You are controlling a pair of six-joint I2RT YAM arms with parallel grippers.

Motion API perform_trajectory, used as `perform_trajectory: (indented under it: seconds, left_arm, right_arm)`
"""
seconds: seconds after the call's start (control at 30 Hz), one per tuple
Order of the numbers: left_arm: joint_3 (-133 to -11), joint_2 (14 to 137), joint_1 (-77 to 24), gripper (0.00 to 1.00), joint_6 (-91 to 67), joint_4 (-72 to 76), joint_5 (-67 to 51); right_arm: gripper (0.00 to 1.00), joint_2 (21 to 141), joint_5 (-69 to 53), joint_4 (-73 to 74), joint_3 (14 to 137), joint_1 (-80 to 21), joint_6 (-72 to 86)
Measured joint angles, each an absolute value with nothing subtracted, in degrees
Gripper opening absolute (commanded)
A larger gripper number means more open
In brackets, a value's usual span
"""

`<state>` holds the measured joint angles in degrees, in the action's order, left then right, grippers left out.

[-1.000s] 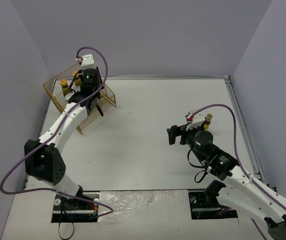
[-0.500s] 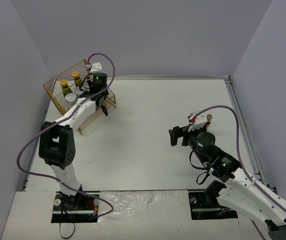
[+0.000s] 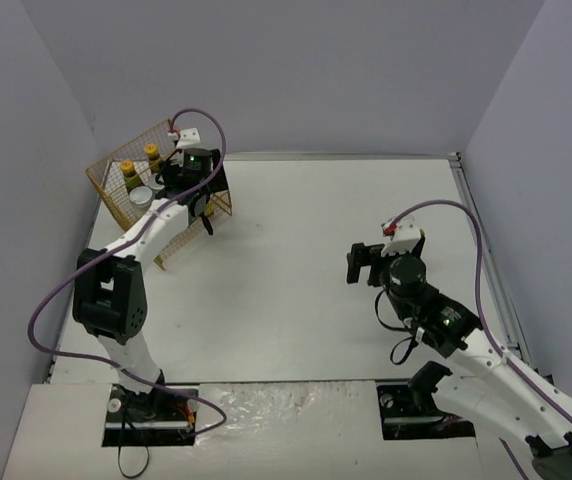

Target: Organize the condiment bottles

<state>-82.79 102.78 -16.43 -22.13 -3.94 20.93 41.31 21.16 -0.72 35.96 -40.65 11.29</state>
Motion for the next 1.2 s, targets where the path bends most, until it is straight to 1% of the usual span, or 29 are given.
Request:
perform_trajectory:
  seconds: [0.27, 0.43, 0.67, 0.83, 0.93, 1.07, 1.17, 1.2]
  left_arm:
    - [-78.1, 87.0, -16.7, 0.97, -22.1, -10.3, 16.5]
    - [-71.7, 72.7, -16.8, 0.97, -19.3, -15.0, 10.8]
    - [-57.6, 54.8, -16.8, 0.97, -13.5, -19.1, 3.5]
    - [-47.6, 47.2, -16.8, 0.97, -11.5, -21.9, 0.3]
    - [-44.2, 43.8, -16.8, 0.97, -11.1, -23.1, -0.6]
    - [-43.2, 40.9, -16.8, 0.97, -11.0, -23.0, -0.9]
    - [-43.2, 40.6, -16.8, 0.97, -10.9, -22.5, -0.7]
    - [-43.2, 40.6, -16.8, 0.97, -10.8, -22.5, -0.4]
  right_arm:
    - [1.00, 47.0, 28.3, 4.3, 41.8, -36.2, 14.8]
    - [1.00, 49.9, 31.7, 6.2, 44.2, -31.2, 15.9]
    - [0.99, 56.3, 29.2, 6.1, 45.8, -18.9, 16.5]
    - [0.98, 59.5, 24.8, 3.6, 45.6, -11.2, 17.6]
    - [0.95, 62.3, 23.0, 1.1, 45.4, -8.7, 18.2]
    - [0.88, 66.8, 20.3, -2.9, 44.1, -6.8, 19.0]
    - [0.82, 69.5, 18.6, -5.0, 43.1, -6.4, 19.6]
    - [0.78, 70.3, 18.3, -5.8, 42.9, -6.4, 19.7]
